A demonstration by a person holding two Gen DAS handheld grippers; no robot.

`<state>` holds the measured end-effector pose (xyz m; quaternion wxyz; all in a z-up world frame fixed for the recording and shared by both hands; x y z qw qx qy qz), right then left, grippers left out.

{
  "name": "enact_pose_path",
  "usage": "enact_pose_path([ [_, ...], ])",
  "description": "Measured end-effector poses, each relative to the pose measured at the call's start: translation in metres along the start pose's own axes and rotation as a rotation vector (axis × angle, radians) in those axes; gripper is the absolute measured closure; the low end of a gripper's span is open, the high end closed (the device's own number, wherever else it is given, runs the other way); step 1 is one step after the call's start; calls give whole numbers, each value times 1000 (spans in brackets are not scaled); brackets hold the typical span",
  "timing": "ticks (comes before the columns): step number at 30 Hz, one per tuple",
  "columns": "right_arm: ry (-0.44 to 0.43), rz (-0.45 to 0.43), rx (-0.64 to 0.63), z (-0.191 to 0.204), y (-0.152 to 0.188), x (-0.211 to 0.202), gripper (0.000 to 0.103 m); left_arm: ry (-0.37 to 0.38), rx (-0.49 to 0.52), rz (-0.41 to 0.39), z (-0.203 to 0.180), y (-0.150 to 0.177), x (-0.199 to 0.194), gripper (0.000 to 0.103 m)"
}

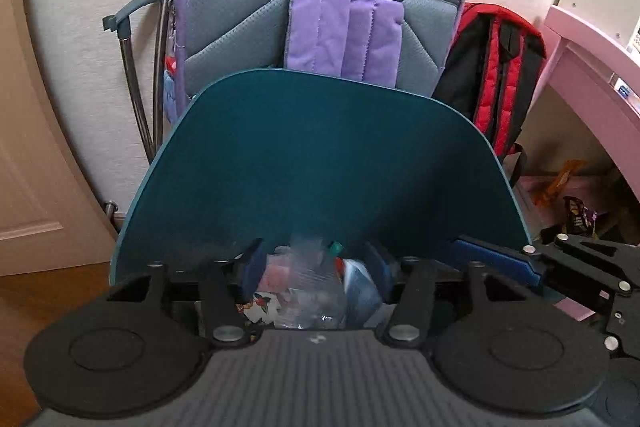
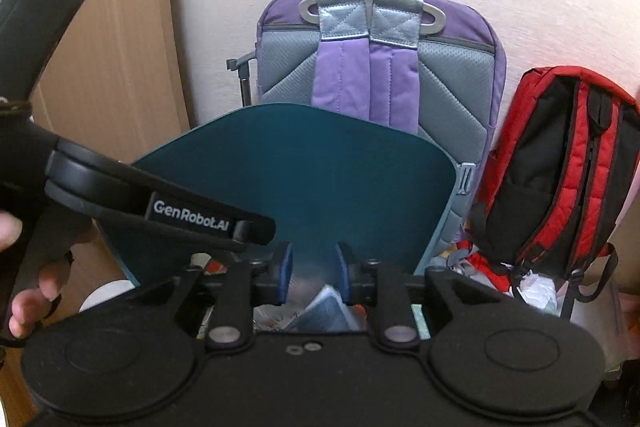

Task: Collect trash
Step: 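Open left tool over the wastebasket while right tool releases the wrapper inside, then withdraw both tools from the wastebasket toward the trash under the bed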

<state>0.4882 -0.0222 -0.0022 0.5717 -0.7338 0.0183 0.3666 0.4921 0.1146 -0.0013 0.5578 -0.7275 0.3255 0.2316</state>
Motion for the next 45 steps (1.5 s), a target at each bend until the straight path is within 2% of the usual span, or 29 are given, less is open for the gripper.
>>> enact_pose_path([
  [9,6,-26,30,-2,-5,-23,73,-5,10,-33,-9,2,-25,42],
  [12,7,-41,37,-2,-7,-41,73,-1,20,-48,-15,4,-42,37],
  [20,24,-81,17,3,-12,-94,70,1,15,-97,-31,11,-95,37],
  [27,-3,-114,50,0,-14,-141,61,-3,16,-146,-43,20,-142,37],
  [37,-34,-145,87,4,-7,-201,56,15,33,-182,-67,49,-195,36],
  [40,-35,-149,84,7,-1,-217,54,26,39,-188,-74,62,-207,28],
  [45,-33,-158,70,12,13,-238,53,41,61,-190,-85,84,-219,27],
])
Point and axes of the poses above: each gripper's, at about its wrist camera, not at the fingertips, and x roughly the way its jaws point, z to its left, y to its underside, the point moved 4 cm from there along x, roughly the way its jaws point, and after that the axes turned 10 degrees about y, right-handed, at the moved point
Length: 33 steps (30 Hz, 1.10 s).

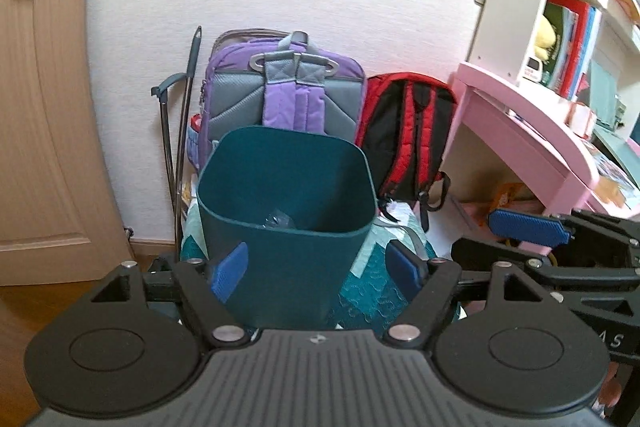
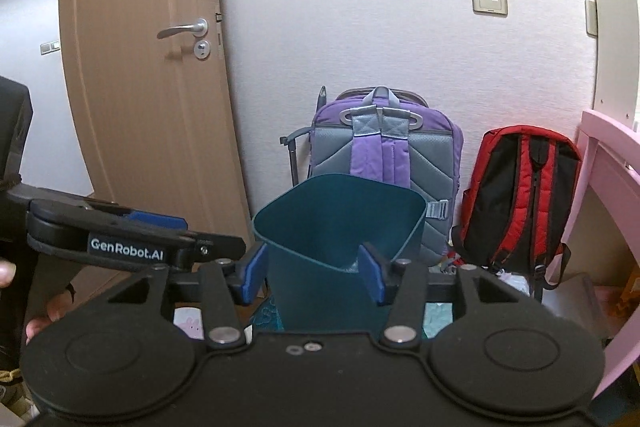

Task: Collect trash
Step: 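Withdraw both tools from the wastebasket toward the trash under the bed, then grasp the grey crumpled paper with left tool while right tool grasps the snack wrapper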

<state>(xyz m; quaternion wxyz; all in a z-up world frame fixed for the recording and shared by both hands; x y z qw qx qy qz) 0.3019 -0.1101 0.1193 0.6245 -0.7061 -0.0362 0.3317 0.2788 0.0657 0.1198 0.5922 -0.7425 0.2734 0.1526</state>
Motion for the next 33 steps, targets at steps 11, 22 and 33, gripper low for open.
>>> enact_pose_path([
  [11,-26,37,-34,-2,53,-14,52,32,-36,38,-4,56,-5,18],
  [22,-37,219,8,-17,158,59,51,-14,-23,133,44,135,57,2],
  [33,12,538,62,-40,313,190,51,-78,-116,413,146,257,201,2],
])
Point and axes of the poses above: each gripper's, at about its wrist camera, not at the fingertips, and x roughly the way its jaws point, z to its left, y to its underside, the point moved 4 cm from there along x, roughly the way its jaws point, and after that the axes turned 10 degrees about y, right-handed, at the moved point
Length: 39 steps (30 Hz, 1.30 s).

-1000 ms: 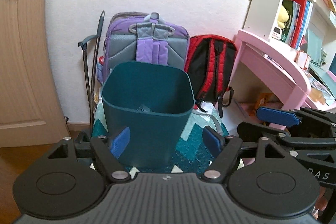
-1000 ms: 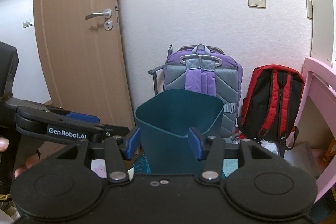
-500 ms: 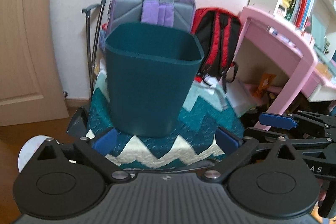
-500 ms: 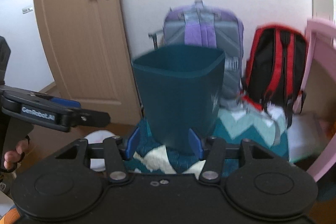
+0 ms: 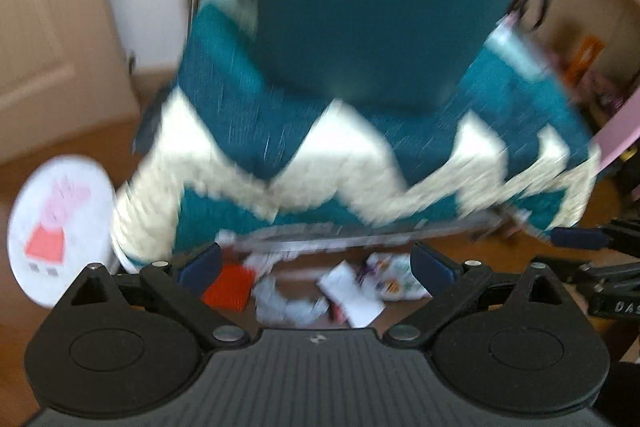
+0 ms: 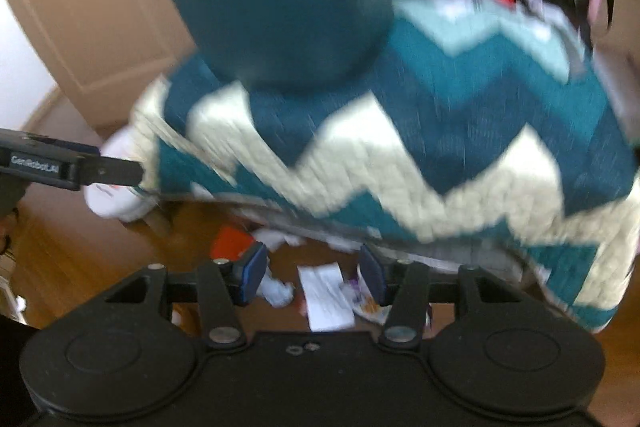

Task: Collect trash
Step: 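Grasp the grey crumpled paper with left tool while right tool grasps the snack wrapper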

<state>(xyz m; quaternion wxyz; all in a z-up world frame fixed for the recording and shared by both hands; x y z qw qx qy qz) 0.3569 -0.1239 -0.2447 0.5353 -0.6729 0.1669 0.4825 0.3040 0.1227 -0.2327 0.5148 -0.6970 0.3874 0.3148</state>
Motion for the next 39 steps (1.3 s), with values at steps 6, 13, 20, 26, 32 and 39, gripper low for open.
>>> enact_pose_path([
  [6,40,155,-5,-28,37,98,51,-28,-50,162,31,36,98,2],
  [13,73,254,-203,-35,81,180,51,-50,-112,339,52,72,194,2],
  [20,137,305,-194,-68,103,242,51,-66,-213,412,75,97,260,3],
  [26,155,334,16,-103,107,281,51,-71,-370,425,96,108,300,3],
  [32,139,353,11,-108,116,308,51,-85,-460,438,106,117,333,5],
  [39,142,391,0,-113,128,330,51,-95,-510,477,107,129,358,17],
])
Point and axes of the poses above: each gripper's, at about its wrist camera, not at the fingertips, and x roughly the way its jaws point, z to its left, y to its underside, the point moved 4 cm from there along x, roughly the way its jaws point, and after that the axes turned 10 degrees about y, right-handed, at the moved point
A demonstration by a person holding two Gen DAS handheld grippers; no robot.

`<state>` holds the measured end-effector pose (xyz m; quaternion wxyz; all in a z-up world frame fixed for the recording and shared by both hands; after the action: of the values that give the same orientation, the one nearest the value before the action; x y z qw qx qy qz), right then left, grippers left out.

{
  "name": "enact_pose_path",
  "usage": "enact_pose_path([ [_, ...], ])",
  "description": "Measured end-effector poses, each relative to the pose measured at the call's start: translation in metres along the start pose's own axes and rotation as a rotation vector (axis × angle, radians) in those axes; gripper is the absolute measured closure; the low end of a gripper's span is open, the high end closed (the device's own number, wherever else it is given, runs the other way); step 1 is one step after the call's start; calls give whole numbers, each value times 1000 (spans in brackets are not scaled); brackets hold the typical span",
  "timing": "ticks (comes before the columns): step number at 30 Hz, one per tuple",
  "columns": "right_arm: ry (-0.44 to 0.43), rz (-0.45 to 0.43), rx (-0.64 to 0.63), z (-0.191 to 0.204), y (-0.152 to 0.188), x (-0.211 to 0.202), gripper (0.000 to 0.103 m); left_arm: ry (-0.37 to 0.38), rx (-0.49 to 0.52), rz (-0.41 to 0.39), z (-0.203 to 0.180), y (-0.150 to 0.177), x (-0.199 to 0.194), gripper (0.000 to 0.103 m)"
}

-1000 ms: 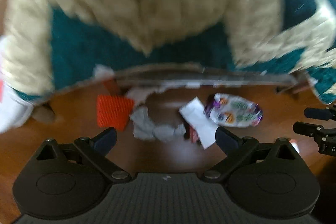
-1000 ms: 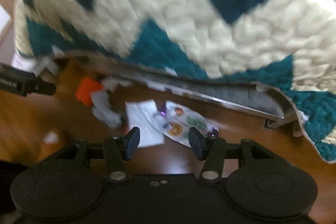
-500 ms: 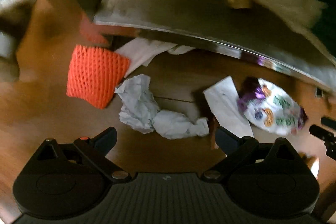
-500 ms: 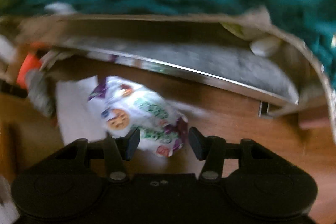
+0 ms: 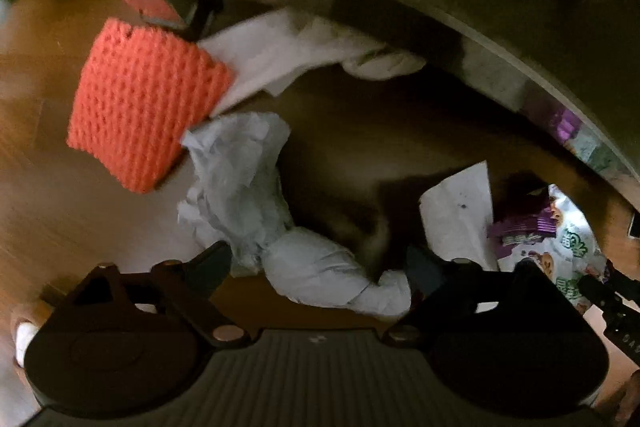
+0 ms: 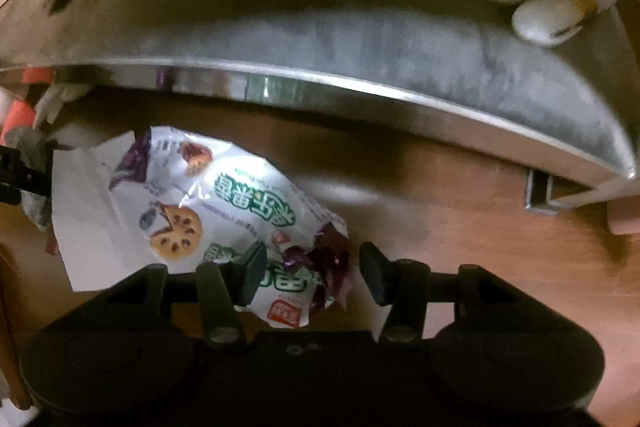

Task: Collect trash
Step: 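Grasp the grey crumpled paper with left tool while right tool grasps the snack wrapper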

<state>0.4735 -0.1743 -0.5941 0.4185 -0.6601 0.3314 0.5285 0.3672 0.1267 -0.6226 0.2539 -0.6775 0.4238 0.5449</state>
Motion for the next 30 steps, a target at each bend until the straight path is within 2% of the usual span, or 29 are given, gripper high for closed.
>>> enact_pose_path([
  [3,-13,-1,8,0,2,6,53,-9,-22,2,2,2,8,34],
  [7,-41,-22,20,0,-1,8,55,-2,-26,-3,3,4,11,38],
  [10,-41,-33,-6,3,-1,6,60,-59,8,0,1,7,10,57],
  [12,-43,-44,-23,8,0,1,69,-57,15,2,2,8,8,66],
  [17,-28,-52,-35,11,0,-20,74,-47,15,13,5,12,-4,68],
  [20,-17,-58,-40,8,2,-47,75,-57,21,42,0,22,-19,68],
  [24,-10,-64,-44,6,6,-88,75,-54,39,39,-16,28,-54,68],
  [30,-20,-99,6,-1,8,-167,75,4,79,-21,-40,42,-125,68],
])
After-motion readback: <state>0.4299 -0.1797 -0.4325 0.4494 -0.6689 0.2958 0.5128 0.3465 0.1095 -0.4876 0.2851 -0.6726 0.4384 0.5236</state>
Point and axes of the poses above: each gripper's, at about its wrist camera, not at the fingertips, and x roughly the way its jaws point, z to its left, y to its underside, the point moved 4 cm from there along x, roughly the way its jaws point, and after that the axes turned 10 degrees about y, right-handed, at the moved point
